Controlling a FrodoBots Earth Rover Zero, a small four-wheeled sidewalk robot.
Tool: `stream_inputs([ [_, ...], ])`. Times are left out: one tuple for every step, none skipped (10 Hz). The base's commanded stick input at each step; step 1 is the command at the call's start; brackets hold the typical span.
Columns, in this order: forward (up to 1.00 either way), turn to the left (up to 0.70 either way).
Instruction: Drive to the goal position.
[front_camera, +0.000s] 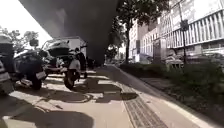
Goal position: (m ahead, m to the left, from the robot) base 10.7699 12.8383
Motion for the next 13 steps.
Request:
stream_inputs([
  [0.70,0.00],
  [0.70,0.00],
  [0.70,0.00],
  [0.70,0.00],
  [0.70,0.00],
  [0.70,0.00],
  [0.70,0.00],
  [0.70,0.00],
  [0.70,0.00],
  [0.70,0.00],
  [0.70,0.00],
  [0.70,0.00],
  [0.70,0.00],
])
